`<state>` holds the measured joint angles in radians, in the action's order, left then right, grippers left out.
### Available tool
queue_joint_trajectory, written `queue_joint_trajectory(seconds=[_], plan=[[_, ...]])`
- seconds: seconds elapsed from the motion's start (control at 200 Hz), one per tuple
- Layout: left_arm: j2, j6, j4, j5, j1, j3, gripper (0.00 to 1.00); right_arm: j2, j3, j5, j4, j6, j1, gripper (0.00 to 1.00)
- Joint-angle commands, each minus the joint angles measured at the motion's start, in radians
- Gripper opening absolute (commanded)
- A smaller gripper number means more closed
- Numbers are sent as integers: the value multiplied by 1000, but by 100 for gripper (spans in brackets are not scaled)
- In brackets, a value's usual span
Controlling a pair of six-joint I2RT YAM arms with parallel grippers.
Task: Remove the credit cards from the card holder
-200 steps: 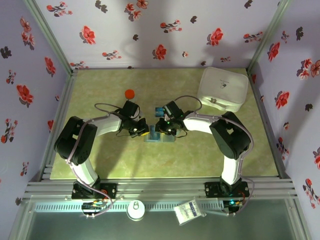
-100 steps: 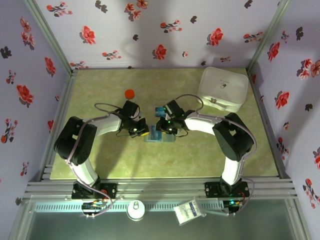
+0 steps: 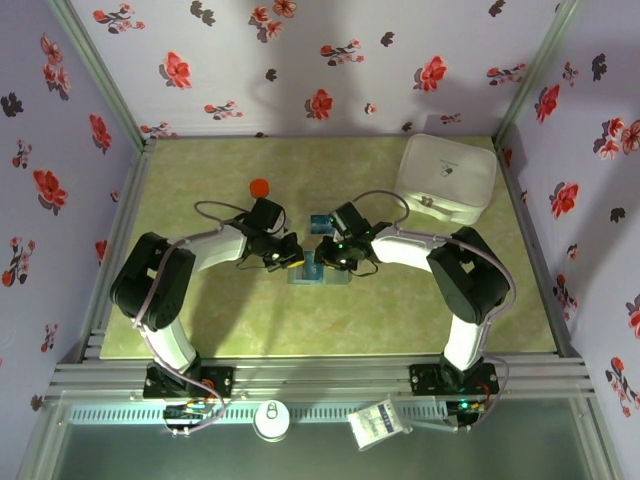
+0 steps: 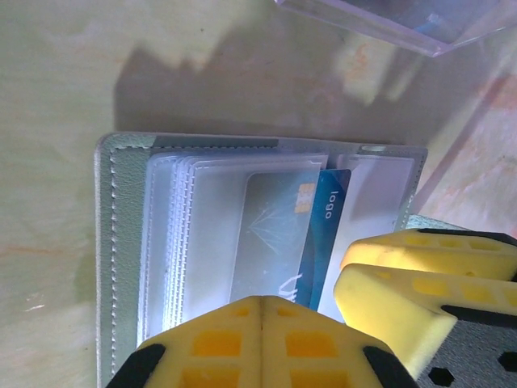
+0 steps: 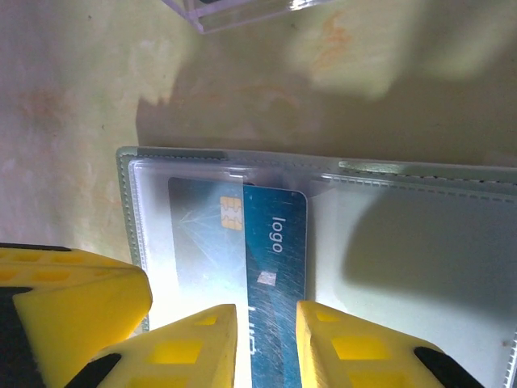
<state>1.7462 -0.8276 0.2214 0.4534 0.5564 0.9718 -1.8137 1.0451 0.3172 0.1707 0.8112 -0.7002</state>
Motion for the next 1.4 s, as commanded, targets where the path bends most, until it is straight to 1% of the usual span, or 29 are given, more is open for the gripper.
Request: queue_joint_trajectory(seconds=[0.0, 0.37, 0.665, 0.815, 0.915, 1.0, 1.1, 1.395], plan=[[33, 25, 21, 6, 2, 15, 0, 17, -20, -1, -6, -9, 8, 27], [61, 36, 53, -7, 2, 18, 0, -13, -46, 29, -53, 8, 18, 28], [64, 36, 62, -9, 2, 27, 0, -14, -81, 109, -174, 69, 33, 26], [67, 36, 67, -11, 1, 30, 0, -3, -99, 125, -215, 90, 40, 25], [68, 37, 68, -11, 2, 31, 0, -1, -103, 114, -206, 84, 44, 26], [67, 37, 73, -10, 2, 33, 0, 3, -105, 83, -175, 70, 45, 29], [65, 37, 74, -12, 2, 32, 0, 11, -109, 64, -155, 58, 45, 30], [67, 35, 78, -15, 2, 35, 0, -8, -112, 79, -163, 59, 45, 30]])
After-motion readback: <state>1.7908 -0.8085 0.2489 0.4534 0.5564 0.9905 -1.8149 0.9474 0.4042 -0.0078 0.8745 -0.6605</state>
